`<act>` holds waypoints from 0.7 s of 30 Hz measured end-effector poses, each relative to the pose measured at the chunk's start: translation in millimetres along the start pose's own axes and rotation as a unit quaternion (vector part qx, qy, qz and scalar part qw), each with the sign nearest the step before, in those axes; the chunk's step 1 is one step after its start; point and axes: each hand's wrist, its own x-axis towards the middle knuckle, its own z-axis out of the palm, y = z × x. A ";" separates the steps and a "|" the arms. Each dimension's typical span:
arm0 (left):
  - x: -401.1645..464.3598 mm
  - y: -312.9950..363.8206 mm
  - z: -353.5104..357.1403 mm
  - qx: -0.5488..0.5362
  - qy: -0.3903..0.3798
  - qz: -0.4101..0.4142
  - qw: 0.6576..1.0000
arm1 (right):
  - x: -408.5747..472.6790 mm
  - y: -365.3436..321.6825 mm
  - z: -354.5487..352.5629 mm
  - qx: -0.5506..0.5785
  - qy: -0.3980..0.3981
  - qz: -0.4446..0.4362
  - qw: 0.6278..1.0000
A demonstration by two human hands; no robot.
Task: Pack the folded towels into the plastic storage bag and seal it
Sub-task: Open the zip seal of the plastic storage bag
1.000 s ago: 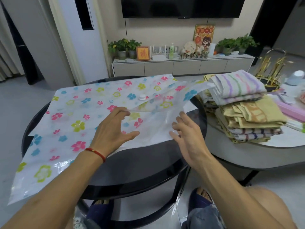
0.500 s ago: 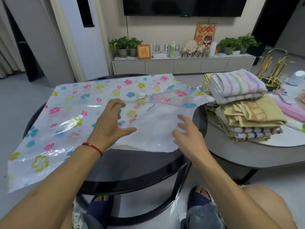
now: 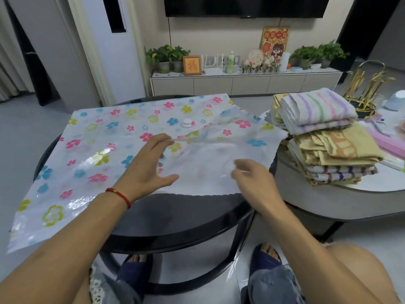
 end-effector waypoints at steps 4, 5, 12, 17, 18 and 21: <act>-5.8 7.5 -0.9 -0.043 -0.023 0.034 0.998 | -22.8 -7.8 57.5 -0.222 -0.182 -0.268 0.920; -8.8 8.3 -1.2 -0.043 -0.034 0.028 0.998 | -24.3 -7.5 72.0 -0.288 -0.185 -0.311 0.887; -55.8 -2.8 -13.3 0.113 -0.142 -0.140 0.973 | -0.1 -6.0 80.2 -0.311 -0.108 -0.327 0.886; -45.4 -11.1 -26.7 0.121 -0.016 -0.186 0.975 | -12.0 -5.1 82.2 -0.348 -0.143 -0.308 0.874; -40.8 -16.0 -30.8 0.107 0.017 -0.196 0.975 | -13.4 -4.6 79.9 -0.380 -0.156 -0.289 0.865; -34.4 -26.4 -42.3 -0.005 0.063 -0.220 0.973 | -21.1 -5.6 78.2 -0.454 -0.144 -0.251 0.842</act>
